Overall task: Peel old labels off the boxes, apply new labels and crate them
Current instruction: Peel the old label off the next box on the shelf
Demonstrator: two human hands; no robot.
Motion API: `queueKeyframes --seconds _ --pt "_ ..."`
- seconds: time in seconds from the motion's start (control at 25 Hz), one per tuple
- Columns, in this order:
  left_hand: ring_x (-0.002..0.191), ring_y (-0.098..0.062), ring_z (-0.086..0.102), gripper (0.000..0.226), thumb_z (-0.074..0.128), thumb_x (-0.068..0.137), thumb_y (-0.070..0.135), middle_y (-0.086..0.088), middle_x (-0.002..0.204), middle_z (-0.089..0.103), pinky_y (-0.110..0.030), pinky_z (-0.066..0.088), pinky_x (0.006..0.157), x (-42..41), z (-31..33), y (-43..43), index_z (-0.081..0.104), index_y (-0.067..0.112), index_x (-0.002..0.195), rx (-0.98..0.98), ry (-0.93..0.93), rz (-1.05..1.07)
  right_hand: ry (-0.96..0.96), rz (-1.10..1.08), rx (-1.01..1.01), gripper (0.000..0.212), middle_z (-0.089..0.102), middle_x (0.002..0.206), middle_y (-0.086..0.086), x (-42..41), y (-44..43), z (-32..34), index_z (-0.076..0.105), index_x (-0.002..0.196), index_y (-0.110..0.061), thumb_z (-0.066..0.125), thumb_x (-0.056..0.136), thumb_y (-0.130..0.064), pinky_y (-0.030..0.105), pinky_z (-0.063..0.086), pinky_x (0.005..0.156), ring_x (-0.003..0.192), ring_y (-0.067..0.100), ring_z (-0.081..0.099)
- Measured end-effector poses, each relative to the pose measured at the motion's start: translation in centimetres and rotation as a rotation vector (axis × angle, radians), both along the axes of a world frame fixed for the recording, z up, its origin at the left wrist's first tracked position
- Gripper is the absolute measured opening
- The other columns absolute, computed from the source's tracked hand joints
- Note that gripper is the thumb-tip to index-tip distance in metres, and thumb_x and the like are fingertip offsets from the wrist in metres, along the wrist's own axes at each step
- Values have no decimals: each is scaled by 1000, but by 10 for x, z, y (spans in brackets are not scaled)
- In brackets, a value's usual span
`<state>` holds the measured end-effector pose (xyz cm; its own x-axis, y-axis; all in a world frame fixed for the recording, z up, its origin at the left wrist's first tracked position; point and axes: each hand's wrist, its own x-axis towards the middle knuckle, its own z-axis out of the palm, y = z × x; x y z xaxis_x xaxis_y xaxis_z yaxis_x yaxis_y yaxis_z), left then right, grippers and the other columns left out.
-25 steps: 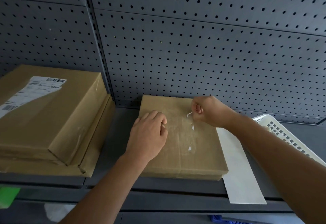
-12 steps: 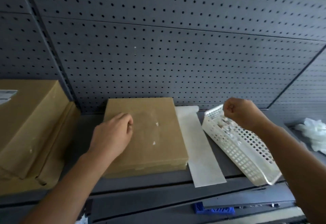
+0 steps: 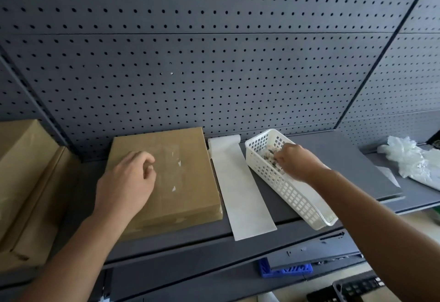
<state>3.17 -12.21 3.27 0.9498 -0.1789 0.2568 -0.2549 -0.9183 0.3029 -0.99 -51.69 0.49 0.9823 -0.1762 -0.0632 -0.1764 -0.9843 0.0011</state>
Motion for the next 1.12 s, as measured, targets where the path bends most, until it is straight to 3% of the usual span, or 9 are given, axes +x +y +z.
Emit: queueKeyframes --seconds 0.12,0.36,0.52,0.64,0.72,0.84,0.92,1.04,1.12 --pt "69 -5 54 12 52 99 27 16 114 63 -27 38 57 -7 9 -10 60 31 107 -45 -32 -16 -49 -52 95 32 71 80 -6 -6 -15 5 71 81 -25 44 94 -14 33 59 68 67 10 66" --pt "60 3 49 11 53 99 27 19 106 63 -21 32 49 -17 20 -23 60 33 104 -77 -66 -28 -312 -153 328 17 69 69 -5 -17 -17 34 67 74 -19 70 87 -29 33 58 65 67 16 66" --pt "57 2 48 12 54 99 24 21 104 61 -21 31 49 -24 25 -31 62 31 104 -133 -59 -44 -377 -177 405 20 66 73 -5 -21 -10 47 66 80 -16 66 92 -32 29 54 63 68 15 64" --pt "53 2 43 12 53 99 24 21 98 60 -17 27 49 -27 28 -30 61 32 104 -147 -56 -35 -375 -114 472 18 66 71 -3 -12 17 49 64 82 -17 60 95 -30 27 49 53 58 13 61" --pt "51 2 45 12 53 99 25 21 94 60 -16 26 48 -28 30 -26 60 35 103 -150 -51 -35 -362 9 517 14 70 80 -3 2 45 44 67 88 -19 57 96 -25 33 55 63 68 17 65" --pt "58 9 51 12 54 99 27 22 93 60 -18 28 48 -31 32 -19 59 36 103 -178 -41 -42 -289 180 404 24 67 115 -1 35 83 26 65 118 -19 56 96 -22 36 52 89 102 20 63" --pt "59 13 50 12 54 99 27 21 87 59 -17 25 47 -34 35 -13 59 37 104 -180 -39 -41 -185 204 247 36 59 129 1 61 99 15 57 130 -18 53 94 -17 38 49 94 119 24 55" --pt "62 15 49 11 54 100 29 18 78 55 -14 24 48 -38 36 -2 58 38 105 -198 -19 -46 -78 205 -59 36 56 125 3 89 112 -3 55 125 -17 57 90 -13 36 43 97 122 25 49" --pt "69 14 51 12 52 100 32 23 97 61 -14 32 53 -40 33 5 58 40 107 -210 -11 -55 -60 212 -221 33 57 123 4 101 115 -14 56 122 -18 60 89 -13 36 41 100 120 26 49"
